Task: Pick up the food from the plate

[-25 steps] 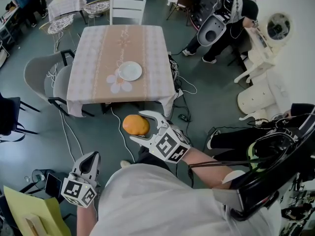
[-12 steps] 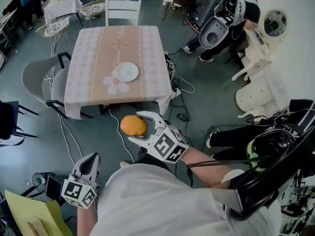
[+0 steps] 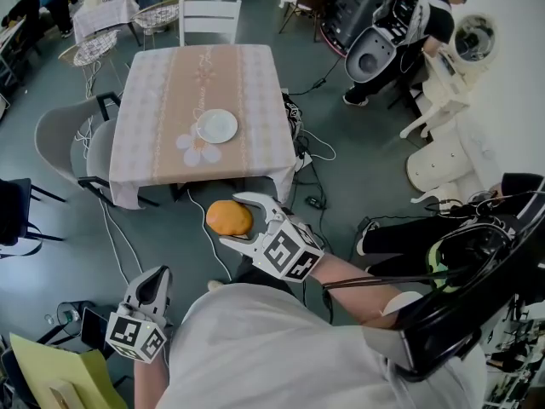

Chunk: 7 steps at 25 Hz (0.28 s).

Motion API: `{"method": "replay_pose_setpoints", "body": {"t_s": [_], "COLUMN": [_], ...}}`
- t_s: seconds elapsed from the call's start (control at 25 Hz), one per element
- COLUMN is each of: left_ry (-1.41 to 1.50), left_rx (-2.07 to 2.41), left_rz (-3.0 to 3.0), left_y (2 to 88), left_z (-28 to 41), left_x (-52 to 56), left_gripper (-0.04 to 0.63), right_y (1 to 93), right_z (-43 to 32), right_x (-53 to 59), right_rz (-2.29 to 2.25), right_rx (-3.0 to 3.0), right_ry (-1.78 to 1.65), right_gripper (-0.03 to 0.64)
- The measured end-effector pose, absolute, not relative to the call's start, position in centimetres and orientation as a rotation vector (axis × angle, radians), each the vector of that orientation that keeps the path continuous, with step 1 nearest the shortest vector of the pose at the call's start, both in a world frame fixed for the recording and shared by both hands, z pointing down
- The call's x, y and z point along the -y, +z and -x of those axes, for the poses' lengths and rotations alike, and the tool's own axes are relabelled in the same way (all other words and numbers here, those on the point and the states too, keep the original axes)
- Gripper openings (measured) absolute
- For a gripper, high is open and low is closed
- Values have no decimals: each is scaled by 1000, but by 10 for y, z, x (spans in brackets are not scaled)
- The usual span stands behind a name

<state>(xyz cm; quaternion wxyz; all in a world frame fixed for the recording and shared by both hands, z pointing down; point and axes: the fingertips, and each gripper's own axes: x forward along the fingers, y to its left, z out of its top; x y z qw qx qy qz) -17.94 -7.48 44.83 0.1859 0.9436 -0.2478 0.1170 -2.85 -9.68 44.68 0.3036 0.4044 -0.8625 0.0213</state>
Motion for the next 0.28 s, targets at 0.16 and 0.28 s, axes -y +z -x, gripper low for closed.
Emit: {"method": "replay_pose_setpoints", "body": {"t_s": [0.16, 0.28], "left_ry": [332, 331], "left_rx": [708, 708], "left_rz": [-2654, -2654], "left_y": [449, 448], "left_z": [178, 176], "left_x": [79, 82], "left_gripper": [9, 9], "right_y": [449, 449], "right_z": [27, 24], "right_x": [100, 104], "right_rz": [-1069, -1068], "right_rx": [2288, 2290], "right_ry": [58, 59], "right_gripper": [353, 353]}}
